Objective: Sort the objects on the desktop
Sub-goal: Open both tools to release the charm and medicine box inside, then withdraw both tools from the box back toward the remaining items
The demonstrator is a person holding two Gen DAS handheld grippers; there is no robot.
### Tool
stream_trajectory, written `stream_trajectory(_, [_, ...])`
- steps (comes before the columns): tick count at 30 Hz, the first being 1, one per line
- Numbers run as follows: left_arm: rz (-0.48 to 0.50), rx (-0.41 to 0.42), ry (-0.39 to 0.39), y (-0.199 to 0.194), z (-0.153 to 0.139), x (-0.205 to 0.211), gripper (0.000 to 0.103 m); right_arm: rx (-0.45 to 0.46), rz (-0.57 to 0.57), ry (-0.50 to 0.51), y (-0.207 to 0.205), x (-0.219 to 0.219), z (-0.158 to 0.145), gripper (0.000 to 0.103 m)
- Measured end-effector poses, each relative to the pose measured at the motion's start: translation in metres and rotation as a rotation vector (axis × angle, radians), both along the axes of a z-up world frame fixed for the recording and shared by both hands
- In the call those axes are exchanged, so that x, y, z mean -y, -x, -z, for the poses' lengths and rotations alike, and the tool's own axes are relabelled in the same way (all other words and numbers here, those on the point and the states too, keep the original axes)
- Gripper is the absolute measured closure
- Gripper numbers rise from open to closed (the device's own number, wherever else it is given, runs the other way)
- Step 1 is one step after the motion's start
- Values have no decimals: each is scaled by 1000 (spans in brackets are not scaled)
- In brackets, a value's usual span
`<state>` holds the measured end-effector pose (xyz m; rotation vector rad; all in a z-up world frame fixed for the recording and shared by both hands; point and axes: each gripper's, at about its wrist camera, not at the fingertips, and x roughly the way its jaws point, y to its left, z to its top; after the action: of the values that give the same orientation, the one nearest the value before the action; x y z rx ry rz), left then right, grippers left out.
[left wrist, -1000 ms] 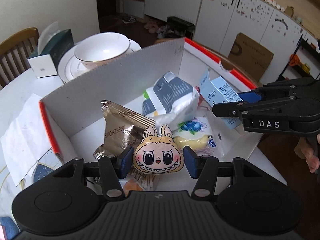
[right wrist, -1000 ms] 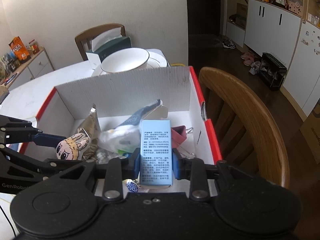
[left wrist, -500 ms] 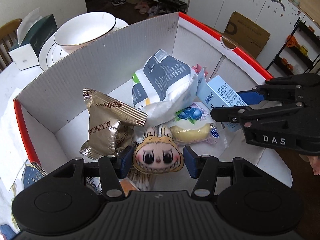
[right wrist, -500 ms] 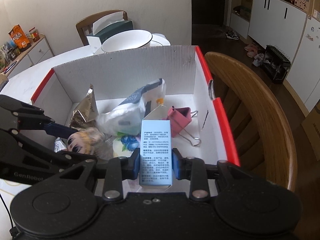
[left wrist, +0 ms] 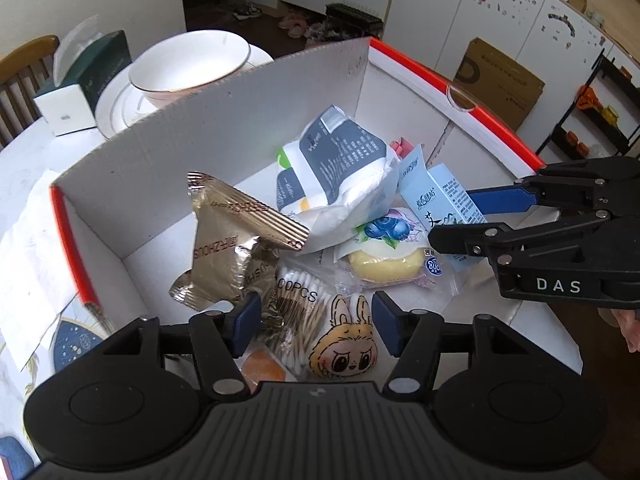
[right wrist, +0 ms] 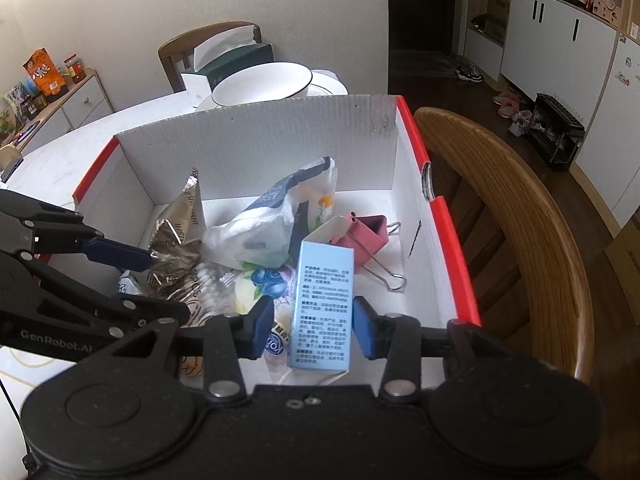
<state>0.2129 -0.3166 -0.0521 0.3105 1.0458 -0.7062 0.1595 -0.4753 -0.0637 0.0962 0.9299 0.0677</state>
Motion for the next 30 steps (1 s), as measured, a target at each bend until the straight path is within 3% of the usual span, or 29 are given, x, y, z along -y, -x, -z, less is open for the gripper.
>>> stream_trajectory(3, [-5,23,20,6,-6,-5,39,10,-1,2,3,0,-5,57])
stream_trajectory(7, [-14,59,37,15,-13,-9,39,33,10,3,8,1,-13,43])
stream_trajectory(14, [-54,98,103,26,-32,-25,39,60,1,5,18,-4,-29,40])
stream_trajectory(18, [-78,119,141,32,-42,-38,25,78,-12,2,23,-12,-37,39])
stream_trajectory(30, [-135,210,220,55,-68,-92,25,147,-52,-52,38,-49,-62,30])
